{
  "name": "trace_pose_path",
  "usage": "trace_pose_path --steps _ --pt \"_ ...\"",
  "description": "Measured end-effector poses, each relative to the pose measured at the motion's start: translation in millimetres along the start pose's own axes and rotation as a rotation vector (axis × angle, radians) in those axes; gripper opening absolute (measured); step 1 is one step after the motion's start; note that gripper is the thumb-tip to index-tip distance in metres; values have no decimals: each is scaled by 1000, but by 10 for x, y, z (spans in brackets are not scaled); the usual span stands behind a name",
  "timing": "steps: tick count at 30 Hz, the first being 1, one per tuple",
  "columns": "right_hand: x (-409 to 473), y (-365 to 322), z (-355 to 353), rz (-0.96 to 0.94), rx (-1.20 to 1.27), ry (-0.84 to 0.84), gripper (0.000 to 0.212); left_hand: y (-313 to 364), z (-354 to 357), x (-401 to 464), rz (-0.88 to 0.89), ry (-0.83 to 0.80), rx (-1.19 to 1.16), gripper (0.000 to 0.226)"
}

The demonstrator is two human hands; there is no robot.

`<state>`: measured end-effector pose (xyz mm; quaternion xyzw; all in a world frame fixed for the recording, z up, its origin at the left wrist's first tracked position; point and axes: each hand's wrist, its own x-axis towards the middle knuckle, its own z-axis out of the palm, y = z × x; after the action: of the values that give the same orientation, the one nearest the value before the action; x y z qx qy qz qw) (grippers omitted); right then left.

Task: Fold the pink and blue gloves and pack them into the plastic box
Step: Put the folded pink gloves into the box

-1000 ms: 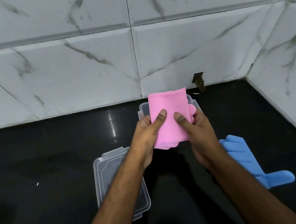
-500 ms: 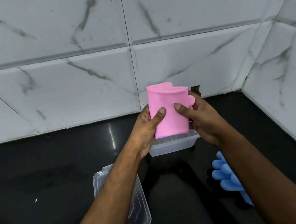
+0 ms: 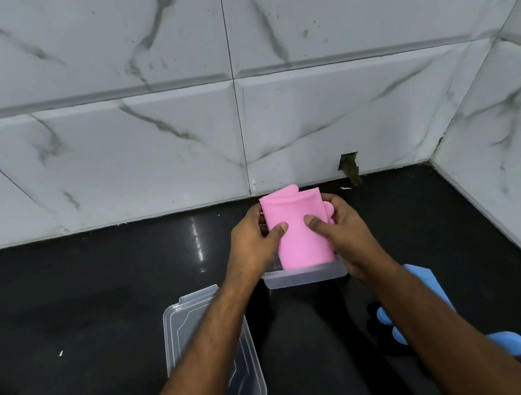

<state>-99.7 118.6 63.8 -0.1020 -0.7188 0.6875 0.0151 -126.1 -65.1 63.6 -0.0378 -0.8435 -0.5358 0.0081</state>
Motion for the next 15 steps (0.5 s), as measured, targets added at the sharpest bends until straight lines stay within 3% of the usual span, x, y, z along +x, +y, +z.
trace_pose_path --steps 4,15 --pt "-43 46 -86 109 -27 -28 45 -24 48 -188 70 78 -4 54" --pt "-145 55 -71 295 -356 -105 39 -123 46 -281 131 144 378 47"
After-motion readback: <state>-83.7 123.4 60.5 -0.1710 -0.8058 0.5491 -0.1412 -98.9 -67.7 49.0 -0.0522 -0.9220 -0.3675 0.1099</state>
